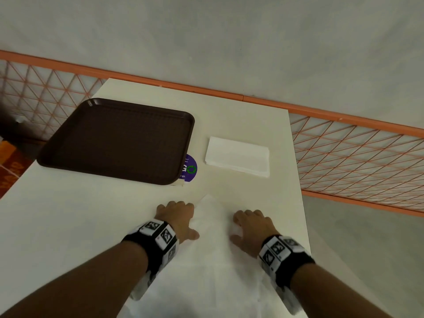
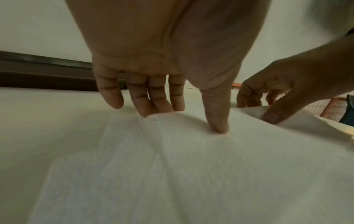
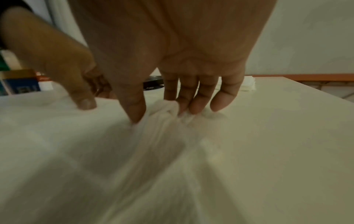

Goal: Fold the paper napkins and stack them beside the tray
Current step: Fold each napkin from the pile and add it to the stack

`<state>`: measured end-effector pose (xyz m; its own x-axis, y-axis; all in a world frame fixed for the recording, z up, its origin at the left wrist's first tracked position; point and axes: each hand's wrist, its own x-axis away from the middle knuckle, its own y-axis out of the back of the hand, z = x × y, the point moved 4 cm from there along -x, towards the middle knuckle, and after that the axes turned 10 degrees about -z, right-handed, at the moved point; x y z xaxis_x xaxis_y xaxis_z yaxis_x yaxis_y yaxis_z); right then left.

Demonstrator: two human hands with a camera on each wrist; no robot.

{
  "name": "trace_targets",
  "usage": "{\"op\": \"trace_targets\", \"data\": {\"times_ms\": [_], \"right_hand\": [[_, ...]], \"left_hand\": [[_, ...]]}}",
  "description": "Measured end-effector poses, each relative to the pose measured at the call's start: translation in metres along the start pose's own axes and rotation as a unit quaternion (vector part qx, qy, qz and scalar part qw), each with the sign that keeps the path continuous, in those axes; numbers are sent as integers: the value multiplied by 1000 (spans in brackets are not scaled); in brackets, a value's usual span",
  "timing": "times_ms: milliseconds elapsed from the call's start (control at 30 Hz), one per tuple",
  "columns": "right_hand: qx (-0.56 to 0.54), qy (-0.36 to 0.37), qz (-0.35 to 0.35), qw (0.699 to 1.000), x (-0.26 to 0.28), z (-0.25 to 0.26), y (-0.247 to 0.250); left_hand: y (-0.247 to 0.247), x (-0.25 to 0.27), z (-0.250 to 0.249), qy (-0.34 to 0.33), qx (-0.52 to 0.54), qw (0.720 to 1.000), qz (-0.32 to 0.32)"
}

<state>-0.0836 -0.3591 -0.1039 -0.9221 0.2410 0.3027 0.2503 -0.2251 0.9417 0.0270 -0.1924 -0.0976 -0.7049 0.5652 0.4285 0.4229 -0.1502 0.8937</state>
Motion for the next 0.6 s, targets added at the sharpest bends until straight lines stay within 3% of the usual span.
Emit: {"op": "trace_targets", "data": {"times_ms": [167,333,500,600], "right_hand": [[-17,-51,87,995,-16,-4,6],[-46,-61,96,992,-14,-3,3],[-157,-73,39,984,8,-13,3],[-317,-125,-9,940,24,-28,-5]], "left_hand": [[1,-10,-7,25,-21,998,54],[4,-1,-13,22,15,997,69],[-2,10,5,35,173,983,57],[-12,18,25,59,319,944,66]]}}
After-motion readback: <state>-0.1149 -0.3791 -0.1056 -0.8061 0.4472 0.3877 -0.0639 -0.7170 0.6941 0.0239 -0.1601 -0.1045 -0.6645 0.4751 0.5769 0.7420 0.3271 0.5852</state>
